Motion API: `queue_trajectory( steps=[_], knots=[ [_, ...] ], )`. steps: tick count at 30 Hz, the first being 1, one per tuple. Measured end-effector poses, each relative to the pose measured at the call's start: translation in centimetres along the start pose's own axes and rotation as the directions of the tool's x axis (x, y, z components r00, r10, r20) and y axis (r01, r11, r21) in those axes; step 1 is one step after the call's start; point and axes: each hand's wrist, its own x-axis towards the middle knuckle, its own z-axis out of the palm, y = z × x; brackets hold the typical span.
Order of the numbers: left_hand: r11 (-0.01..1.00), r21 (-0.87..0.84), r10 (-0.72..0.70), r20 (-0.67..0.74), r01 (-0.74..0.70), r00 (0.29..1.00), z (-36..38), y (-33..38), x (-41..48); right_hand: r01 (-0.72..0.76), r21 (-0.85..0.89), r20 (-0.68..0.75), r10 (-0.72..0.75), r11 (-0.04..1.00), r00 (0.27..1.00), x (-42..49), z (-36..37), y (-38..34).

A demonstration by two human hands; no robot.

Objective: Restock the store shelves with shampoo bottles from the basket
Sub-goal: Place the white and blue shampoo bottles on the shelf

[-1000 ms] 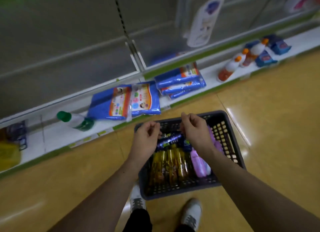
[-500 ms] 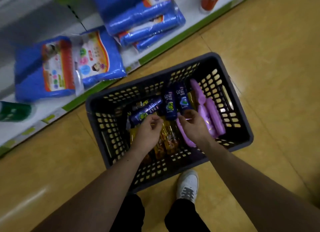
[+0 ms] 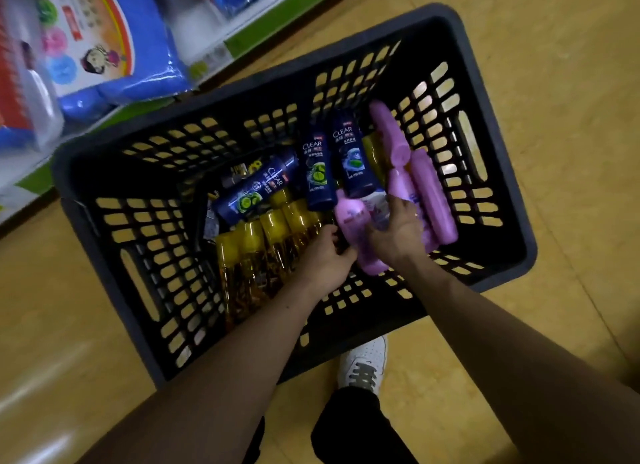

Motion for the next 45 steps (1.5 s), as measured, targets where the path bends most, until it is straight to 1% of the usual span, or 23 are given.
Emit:
queue_trajectory(
  steps=[4,5,7,9,11,14,16,18,21,24,27,29,32,34,36,38,40,42,45],
  knots=[
    [0.99,-0.122,-0.077,-0.011,0.075,0.997,1.3,0.1,2.0,-0.007,-0.1,0.034,0.011,0.995,0.999,0.5,0.5,-0.5],
    [0.985,-0.146,-0.098,-0.009,0.095,0.995,1.4,0.2,2.3,-0.008,-0.094,0.039,0.012,0.996,0.999,0.7,0.5,-0.5],
    [0.976,-0.188,-0.119,-0.013,0.114,0.993,1.6,0.4,2.7,-0.041,-0.016,0.037,0.041,0.999,0.998,1.2,0.4,-0.4],
    [0.974,-0.194,-0.121,-0.026,0.113,0.992,1.8,0.3,3.2,-0.056,0.064,0.014,0.055,0.996,0.998,1.9,0.3,-0.3],
    [0.972,-0.204,-0.125,-0.033,0.116,0.992,1.6,0.2,3.4,-0.079,0.087,0.054,0.075,0.993,0.996,2.9,0.7,0.1],
    [0.968,-0.219,-0.138,-0.038,0.126,0.99,1.0,-0.4,3.5,-0.113,0.103,0.129,0.1,0.988,0.987,6.4,3.0,2.6],
    [0.963,-0.222,-0.166,-0.031,0.155,0.986,0.5,-0.8,3.3,-0.094,0.122,0.133,0.077,0.988,0.988,6.2,3.8,2.4],
    [0.963,-0.217,-0.172,-0.046,0.158,0.984,0.0,-1.4,3.2,-0.071,0.089,0.115,0.06,0.994,0.992,3.6,2.9,-0.3],
    [0.964,-0.205,-0.185,-0.047,0.171,0.982,-0.8,-2.2,2.9,-0.078,0.046,0.145,0.071,0.996,0.987,3.0,3.6,-0.4],
    [0.978,-0.126,-0.176,-0.057,0.168,0.983,-1.6,-2.4,2.8,-0.045,0.025,0.113,0.042,0.999,0.993,3.5,4.5,-0.3],
    [0.979,-0.13,-0.168,-0.054,0.16,0.984,-2.4,-2.2,2.4,-0.042,0.068,0.088,0.036,0.997,0.996,3.8,4.7,-0.3],
    [0.971,-0.167,-0.179,-0.037,0.17,0.983,-3.0,-2.3,1.8,-0.079,0.177,0.166,0.05,0.981,0.985,3.1,4.0,-0.6],
    [0.97,-0.169,-0.188,-0.049,0.177,0.981,-3.7,-2.5,0.7,-0.17,0.343,0.328,0.052,0.924,0.943,1.4,1.7,-1.1],
    [0.966,-0.172,-0.212,-0.086,0.195,0.974,-4.3,-2.8,0.1,-0.215,0.45,0.401,0.018,0.867,0.916,0.2,0.7,-1.3],
    [0.966,-0.161,-0.223,-0.14,0.2,0.965,-4.8,-3.3,-0.3,-0.269,0.575,0.472,-0.045,0.773,0.88,-0.8,0.1,-1.9],
    [0.975,-0.102,-0.213,-0.199,0.196,0.957,-5.5,-3.7,-0.5,-0.346,0.67,0.532,-0.099,0.657,0.841,-1.4,-0.4,-2.7],
    [0.978,-0.073,-0.206,-0.224,0.194,0.953,-6.0,-4.1,-0.7,-0.393,0.742,0.554,-0.165,0.543,0.816,-2.0,-1.1,-3.5],
    [0.98,-0.06,-0.2,-0.221,0.192,0.954,-6.3,-4.1,-1.0,-0.413,0.783,0.551,-0.209,0.465,0.808,-2.5,-1.8,-4.4],
    [0.983,-0.064,-0.181,-0.221,0.171,0.958,-6.6,-3.4,-2.4,-0.4,0.81,0.53,-0.243,0.429,0.813,-3.6,-3.0,-6.0]
  ],
)
